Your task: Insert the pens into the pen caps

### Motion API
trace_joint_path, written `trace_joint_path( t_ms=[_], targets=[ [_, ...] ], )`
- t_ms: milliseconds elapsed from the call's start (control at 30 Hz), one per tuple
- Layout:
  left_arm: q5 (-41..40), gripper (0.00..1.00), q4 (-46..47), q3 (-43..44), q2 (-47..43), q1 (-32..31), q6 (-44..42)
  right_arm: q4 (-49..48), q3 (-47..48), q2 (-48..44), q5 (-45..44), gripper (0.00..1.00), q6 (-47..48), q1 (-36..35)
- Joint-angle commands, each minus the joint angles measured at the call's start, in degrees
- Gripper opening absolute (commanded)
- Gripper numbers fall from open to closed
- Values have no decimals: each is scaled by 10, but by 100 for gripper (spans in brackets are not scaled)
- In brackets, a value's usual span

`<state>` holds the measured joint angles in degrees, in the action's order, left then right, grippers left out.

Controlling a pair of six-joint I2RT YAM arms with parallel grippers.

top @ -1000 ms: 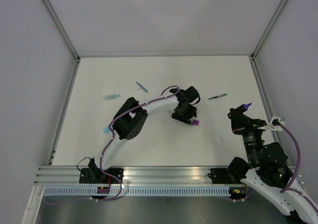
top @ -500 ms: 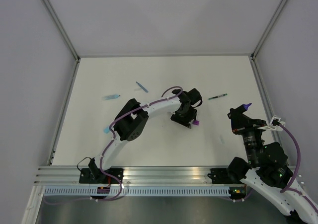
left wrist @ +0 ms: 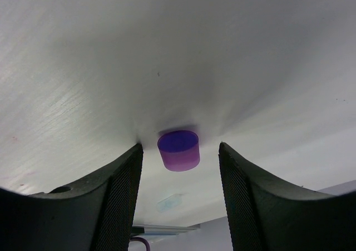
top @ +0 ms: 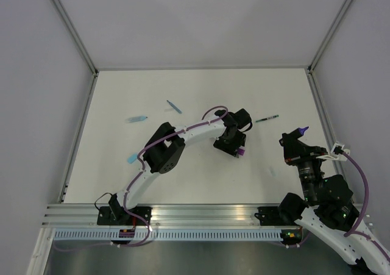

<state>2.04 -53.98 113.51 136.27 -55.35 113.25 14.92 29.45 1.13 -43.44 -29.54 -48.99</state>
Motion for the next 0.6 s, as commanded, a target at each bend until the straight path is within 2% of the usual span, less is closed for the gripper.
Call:
trace_joint_path(
  t_ms=[0, 200, 567],
  targets=[
    [-4, 62, -5, 13, 21, -2, 36, 5, 21, -7, -5, 0, 4, -1],
    [14, 59, -3, 13, 29, -2, 31, 6, 22, -7, -5, 0, 4, -1],
    [7, 47, -54, 13, 30, -7, 55, 6, 21, -7, -8, 0, 3, -1]
  ],
)
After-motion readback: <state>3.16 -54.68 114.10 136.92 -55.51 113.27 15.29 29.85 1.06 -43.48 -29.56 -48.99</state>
